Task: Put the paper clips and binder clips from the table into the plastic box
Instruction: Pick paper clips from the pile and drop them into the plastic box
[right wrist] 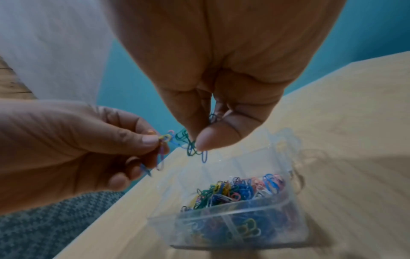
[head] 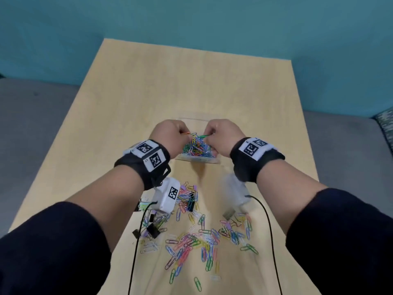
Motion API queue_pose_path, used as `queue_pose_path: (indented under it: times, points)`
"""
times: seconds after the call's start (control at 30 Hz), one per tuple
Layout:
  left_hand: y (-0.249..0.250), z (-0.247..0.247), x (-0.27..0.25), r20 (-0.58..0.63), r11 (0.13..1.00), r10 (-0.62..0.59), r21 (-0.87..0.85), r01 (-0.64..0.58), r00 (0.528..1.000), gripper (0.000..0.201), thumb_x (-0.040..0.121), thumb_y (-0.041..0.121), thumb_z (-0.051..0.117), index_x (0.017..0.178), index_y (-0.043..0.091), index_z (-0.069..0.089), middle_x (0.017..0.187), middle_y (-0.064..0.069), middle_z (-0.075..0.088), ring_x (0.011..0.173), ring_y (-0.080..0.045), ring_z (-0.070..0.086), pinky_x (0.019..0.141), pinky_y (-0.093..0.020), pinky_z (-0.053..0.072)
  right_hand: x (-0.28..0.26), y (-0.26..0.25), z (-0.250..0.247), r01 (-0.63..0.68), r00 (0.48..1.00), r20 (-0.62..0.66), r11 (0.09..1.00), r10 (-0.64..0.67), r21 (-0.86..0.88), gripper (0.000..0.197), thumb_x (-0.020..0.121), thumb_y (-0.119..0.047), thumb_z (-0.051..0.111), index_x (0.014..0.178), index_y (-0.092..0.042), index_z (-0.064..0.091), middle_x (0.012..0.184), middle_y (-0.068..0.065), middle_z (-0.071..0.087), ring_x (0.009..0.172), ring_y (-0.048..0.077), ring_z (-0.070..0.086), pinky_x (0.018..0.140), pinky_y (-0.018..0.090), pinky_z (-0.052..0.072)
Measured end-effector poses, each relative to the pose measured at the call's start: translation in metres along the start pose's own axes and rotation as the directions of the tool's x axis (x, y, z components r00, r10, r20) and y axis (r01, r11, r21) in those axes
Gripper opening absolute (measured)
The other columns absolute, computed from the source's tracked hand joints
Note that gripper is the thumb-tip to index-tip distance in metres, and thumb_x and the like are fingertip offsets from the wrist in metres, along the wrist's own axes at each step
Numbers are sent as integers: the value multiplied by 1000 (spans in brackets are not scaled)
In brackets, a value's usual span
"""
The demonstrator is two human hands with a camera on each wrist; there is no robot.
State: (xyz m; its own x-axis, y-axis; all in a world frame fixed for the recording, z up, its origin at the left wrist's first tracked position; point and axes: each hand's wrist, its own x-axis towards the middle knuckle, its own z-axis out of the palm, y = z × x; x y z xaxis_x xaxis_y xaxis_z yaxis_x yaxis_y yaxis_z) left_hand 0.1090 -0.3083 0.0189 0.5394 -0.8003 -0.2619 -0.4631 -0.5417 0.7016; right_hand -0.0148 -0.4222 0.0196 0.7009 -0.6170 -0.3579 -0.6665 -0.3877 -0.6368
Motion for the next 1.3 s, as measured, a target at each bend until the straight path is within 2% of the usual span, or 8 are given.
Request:
queue_pose_path:
  times: [0.13,0.27,0.43,0.63,0.83,0.97,1.1,1.3]
  points:
    - [-16,0,-16,-43,999,41,26,-40,998,24,85,23,64,107,16,67,93,-4,67,78,-25,66,80,-39,53,-17,5,-1,6,1000,-25,994,-9,-113,28,87,-26,62,114,-17,62,102,3,62,85,25,63,81,35,51]
    - [-41,1,-85,-27,997,69,22,-68,997,19,84,27,63,103,23,67,93,2,63,76,-17,63,77,-35,52,-90,37,7,63,996,-63,995,-68,-71,13,87,-18,58,97,-16,66,94,3,66,85,21,60,79,33,47]
    - [-90,37,-205,215,980,29,185,-70,976,30,81,32,65,110,28,62,96,12,50,78,-5,54,77,-27,45,-196,114,40,-179,982,-81,975,169,-135,14,85,-11,54,89,-24,59,89,-3,56,82,19,57,74,33,44]
    - [-107,80,-246,264,951,30,289,-109,964,68,80,40,63,140,30,32,120,6,39,109,-18,40,92,-27,40,-245,151,94,-157,982,-134,968,132,-195,47,71,-1,52,115,-15,59,98,-1,44,90,30,52,79,36,45]
    - [-92,97,-240,257,911,132,348,-220,957,43,75,36,65,114,24,51,104,2,46,93,-24,47,79,-37,49,-255,112,122,-77,997,9,981,80,-176,43,78,-10,43,117,-18,58,105,1,48,99,24,53,86,33,45]
    - [-90,94,-236,171,915,135,357,-189,976,51,83,31,62,130,21,45,109,-1,44,95,-23,46,79,-34,48,-232,116,95,-134,985,-133,964,106,-229,47,77,-5,45,122,-15,55,108,5,49,99,27,47,86,35,43]
    - [-85,95,-224,199,879,134,428,-209,971,51,88,33,56,135,26,39,118,-4,43,104,-26,42,80,-38,49,-206,121,78,-128,991,-76,909,106,-397,59,77,-2,43,134,-18,42,123,3,41,106,24,37,89,33,40]
    - [-93,96,-227,232,793,188,538,-287,954,37,69,30,77,102,21,63,92,-2,54,78,-25,52,61,-35,53,-236,121,98,-138,990,-75,899,118,-415,49,78,-6,43,124,-20,51,115,0,44,101,21,37,83,28,39]
